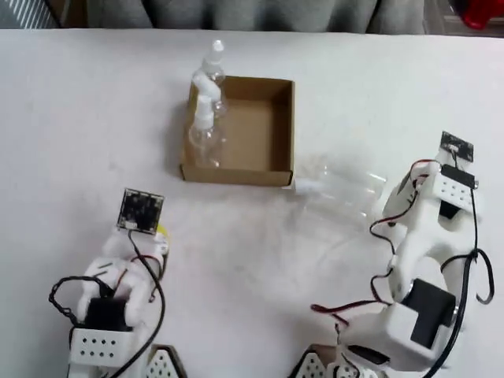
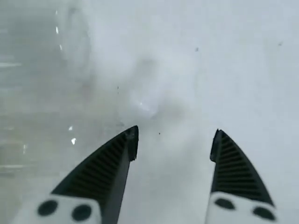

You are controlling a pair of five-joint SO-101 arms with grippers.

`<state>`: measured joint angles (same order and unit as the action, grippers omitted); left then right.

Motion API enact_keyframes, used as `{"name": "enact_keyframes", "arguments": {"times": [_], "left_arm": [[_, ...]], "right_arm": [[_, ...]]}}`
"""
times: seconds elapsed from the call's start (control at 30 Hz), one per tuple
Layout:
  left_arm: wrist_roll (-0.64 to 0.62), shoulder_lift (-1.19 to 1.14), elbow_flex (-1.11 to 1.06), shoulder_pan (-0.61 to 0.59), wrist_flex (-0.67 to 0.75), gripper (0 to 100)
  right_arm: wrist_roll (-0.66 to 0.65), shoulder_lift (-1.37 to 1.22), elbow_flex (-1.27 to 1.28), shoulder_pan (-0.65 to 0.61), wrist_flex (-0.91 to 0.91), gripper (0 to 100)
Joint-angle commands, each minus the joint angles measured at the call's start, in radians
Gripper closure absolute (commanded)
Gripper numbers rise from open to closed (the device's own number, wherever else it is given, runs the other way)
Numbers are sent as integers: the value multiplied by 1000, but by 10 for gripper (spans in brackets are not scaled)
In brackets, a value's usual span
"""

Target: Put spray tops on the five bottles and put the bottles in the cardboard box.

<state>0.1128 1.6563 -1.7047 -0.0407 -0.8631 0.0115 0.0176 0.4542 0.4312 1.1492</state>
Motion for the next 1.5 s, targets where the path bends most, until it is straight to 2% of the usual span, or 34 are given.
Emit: {"name": "enact_keyframes", "arguments": {"times": [0.0, 0.27, 0.5, 0.57, 0.67, 0.7, 0.77, 0.87, 1.07, 1.2, 1.37, 1.47], "left_arm": [[11, 22, 5, -10, -3, 962], [11, 22, 5, -12, -3, 962], [11, 22, 5, -12, -3, 962], [11, 22, 5, -12, -3, 962], [11, 22, 5, -12, -3, 962], [11, 22, 5, -12, -3, 962], [11, 22, 5, -12, -3, 962], [11, 22, 5, -12, -3, 962], [11, 22, 5, -12, -3, 962], [11, 22, 5, -12, -3, 962], [11, 22, 5, -12, -3, 962], [11, 22, 5, -12, -3, 962]], "right_arm": [[35, -28, -63, -5, -51, 776], [35, -163, -64, -51, -213, 776], [35, -182, -63, -53, -211, 779], [35, -182, -63, -50, -211, 824], [34, -180, -63, -48, -211, 983], [34, -177, -63, -48, -206, 989], [32, -171, -66, -47, -162, 951], [26, -157, -130, -39, -59, 988], [20, -136, -339, 31, 157, 984], [-41, -136, -460, 56, 308, 984], [-55, -134, -611, 30, 567, 984], [-54, -91, -617, -5, 576, 984]]}}
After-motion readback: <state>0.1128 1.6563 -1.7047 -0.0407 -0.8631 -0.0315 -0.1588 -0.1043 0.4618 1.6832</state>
